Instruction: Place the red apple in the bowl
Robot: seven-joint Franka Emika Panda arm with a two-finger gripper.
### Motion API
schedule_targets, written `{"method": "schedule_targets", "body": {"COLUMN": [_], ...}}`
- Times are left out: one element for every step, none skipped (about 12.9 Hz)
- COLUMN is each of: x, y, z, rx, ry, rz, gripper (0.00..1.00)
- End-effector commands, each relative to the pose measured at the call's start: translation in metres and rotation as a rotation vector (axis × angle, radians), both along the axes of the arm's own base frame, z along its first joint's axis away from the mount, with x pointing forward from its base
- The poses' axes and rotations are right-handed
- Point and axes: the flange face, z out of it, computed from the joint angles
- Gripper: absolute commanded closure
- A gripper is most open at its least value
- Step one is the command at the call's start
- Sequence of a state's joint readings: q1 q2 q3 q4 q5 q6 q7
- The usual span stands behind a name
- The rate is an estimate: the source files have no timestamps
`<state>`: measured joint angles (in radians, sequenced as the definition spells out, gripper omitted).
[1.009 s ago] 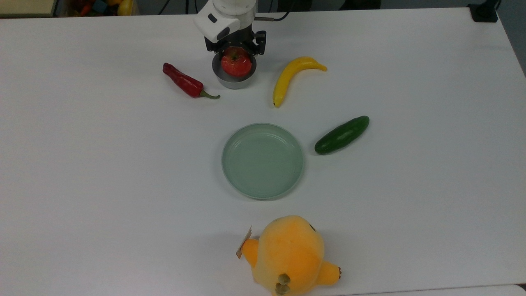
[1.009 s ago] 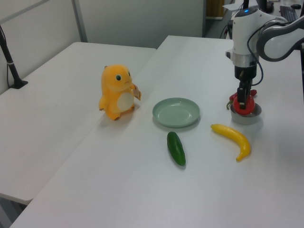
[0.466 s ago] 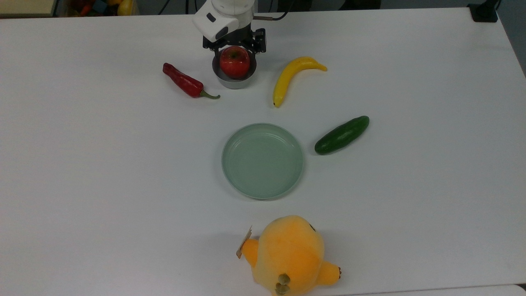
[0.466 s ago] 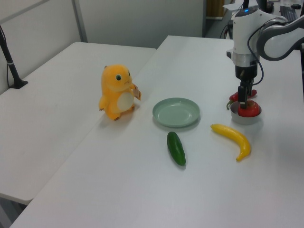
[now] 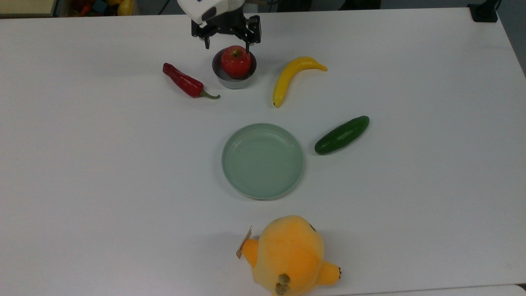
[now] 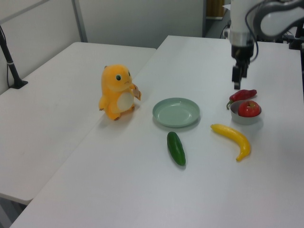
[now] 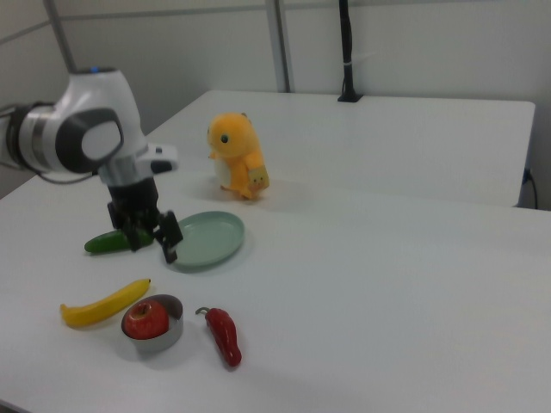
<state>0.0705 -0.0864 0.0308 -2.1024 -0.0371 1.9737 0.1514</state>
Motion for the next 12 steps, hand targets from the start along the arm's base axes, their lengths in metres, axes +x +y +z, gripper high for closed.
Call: {"method": "schedule_targets", "body": {"x": [0.017, 0.024, 0.026, 0.026, 0.026, 0.026, 0.025, 0.022, 0.021, 0.019, 0.018, 0.018], "y": [-0.003, -0.001, 0.0, 0.001, 0.002, 0.004, 0.006, 0.007, 0.008, 0.009, 0.011, 0.013], "z": [0.072, 0.092, 0.107, 0.118, 0.131, 0.141, 0.15, 0.159, 0.168, 0.175, 0.182, 0.189], "rx": [0.049, 0.076, 0.095, 0.102, 0.109, 0.126, 0.153, 0.166, 0.168, 0.168, 0.169, 0.171], "ry": [-0.038, -0.049, -0.061, -0.066, -0.073, -0.073, -0.067, -0.056, -0.057, -0.056, -0.063, -0.075], "rz": [-0.056, -0.063, -0.067, -0.065, -0.064, -0.067, -0.068, -0.066, -0.063, -0.058, -0.053, -0.049], "gripper": [0.0, 0.0, 0.0, 0.0, 0.0, 0.0, 0.0, 0.0, 0.0, 0.0, 0.0, 0.0]}}
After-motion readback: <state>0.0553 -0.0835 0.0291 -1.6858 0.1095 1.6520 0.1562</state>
